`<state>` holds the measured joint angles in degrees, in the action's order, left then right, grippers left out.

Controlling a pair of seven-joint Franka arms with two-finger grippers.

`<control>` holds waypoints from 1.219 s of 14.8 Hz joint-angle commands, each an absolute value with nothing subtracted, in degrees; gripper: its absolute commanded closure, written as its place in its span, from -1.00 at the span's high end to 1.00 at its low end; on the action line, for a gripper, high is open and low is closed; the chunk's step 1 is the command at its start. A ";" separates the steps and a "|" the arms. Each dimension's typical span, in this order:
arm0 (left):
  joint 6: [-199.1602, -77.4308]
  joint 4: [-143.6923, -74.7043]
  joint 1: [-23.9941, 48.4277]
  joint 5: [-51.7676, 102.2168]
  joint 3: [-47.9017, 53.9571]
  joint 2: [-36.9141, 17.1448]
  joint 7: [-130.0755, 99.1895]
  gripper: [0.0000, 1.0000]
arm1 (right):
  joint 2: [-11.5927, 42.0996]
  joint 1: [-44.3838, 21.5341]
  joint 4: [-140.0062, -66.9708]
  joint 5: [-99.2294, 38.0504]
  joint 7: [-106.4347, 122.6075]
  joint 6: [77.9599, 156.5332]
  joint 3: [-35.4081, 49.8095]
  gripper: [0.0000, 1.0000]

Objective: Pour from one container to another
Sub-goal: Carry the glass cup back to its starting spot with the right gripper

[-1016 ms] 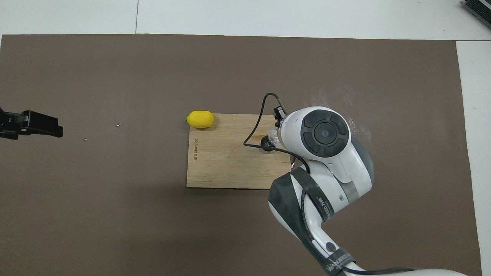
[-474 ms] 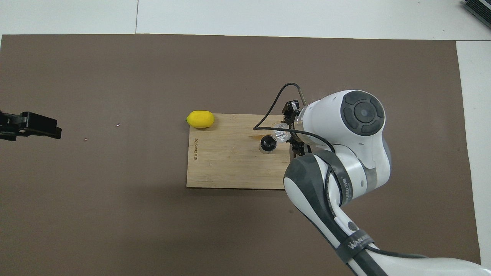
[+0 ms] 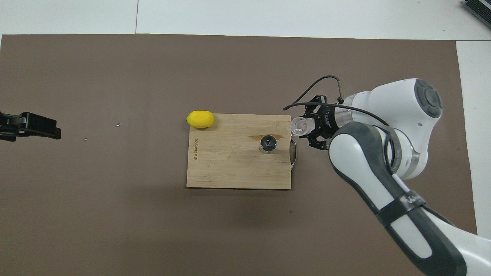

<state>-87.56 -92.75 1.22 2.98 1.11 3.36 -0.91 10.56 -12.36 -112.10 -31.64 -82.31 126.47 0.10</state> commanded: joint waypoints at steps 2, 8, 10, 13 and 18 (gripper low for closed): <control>-86.66 -93.60 0.70 2.29 1.41 4.66 -0.44 1.00 | 12.56 -4.59 -113.20 -39.98 -75.53 122.53 0.88 -1.00; -86.75 -93.60 0.79 2.29 1.41 4.75 -0.53 1.00 | 17.31 4.30 -113.03 -44.11 -63.39 119.01 0.88 -1.00; -86.66 -93.60 0.18 2.29 1.49 4.66 -0.44 1.00 | 18.89 6.41 -112.68 -44.38 -59.96 117.69 0.88 -1.00; -86.57 -93.43 -0.18 2.20 2.80 4.04 -0.17 1.00 | 21.26 9.13 -112.06 -44.38 -55.12 116.54 0.97 -1.00; -86.49 -92.99 -2.11 2.11 4.57 3.07 -0.09 1.00 | 22.85 11.25 -111.71 -44.38 -51.51 116.19 0.88 -1.00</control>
